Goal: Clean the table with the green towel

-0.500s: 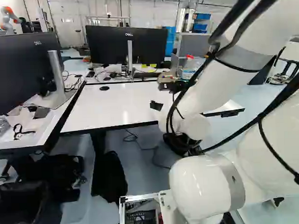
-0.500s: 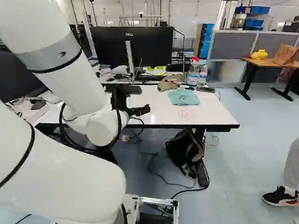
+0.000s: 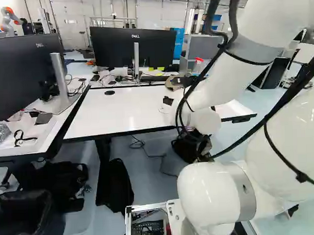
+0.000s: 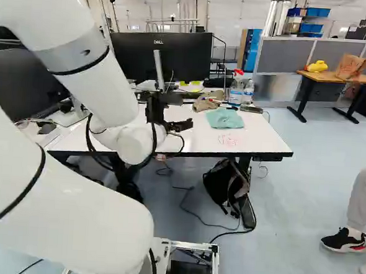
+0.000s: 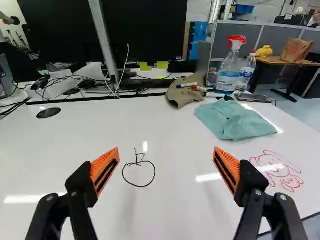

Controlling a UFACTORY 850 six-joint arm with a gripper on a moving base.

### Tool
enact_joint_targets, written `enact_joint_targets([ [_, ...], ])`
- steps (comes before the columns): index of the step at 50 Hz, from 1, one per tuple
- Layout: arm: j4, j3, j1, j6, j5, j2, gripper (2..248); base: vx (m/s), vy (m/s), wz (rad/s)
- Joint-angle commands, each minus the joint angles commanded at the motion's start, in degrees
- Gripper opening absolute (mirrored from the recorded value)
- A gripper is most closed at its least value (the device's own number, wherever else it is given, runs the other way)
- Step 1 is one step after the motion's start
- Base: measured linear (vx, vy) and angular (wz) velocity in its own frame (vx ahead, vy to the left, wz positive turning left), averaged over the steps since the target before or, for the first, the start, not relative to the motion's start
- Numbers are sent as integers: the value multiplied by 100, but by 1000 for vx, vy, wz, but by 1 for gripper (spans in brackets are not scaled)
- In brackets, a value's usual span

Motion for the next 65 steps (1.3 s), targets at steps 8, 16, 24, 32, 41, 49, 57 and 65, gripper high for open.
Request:
enact_joint_targets([
  [8, 0, -203, -137, 0, 0, -99, 247, 0, 0, 0],
  [16, 0, -410, -265, 0, 0, -205, 247, 0, 0, 0],
  [24, 0, -625, -389, 0, 0, -319, 247, 0, 0, 0],
  [32, 0, -848, -509, 0, 0, -441, 247, 0, 0, 0],
  [41, 0, -1095, -637, 0, 0, -677, 247, 0, 0, 0],
  [49, 0, -1314, -744, 0, 0, -907, 247, 0, 0, 0],
  [57, 0, -1537, -847, 0, 0, -1135, 247, 0, 0, 0],
  [65, 0, -1763, -945, 0, 0, -1362, 247, 0, 0, 0],
])
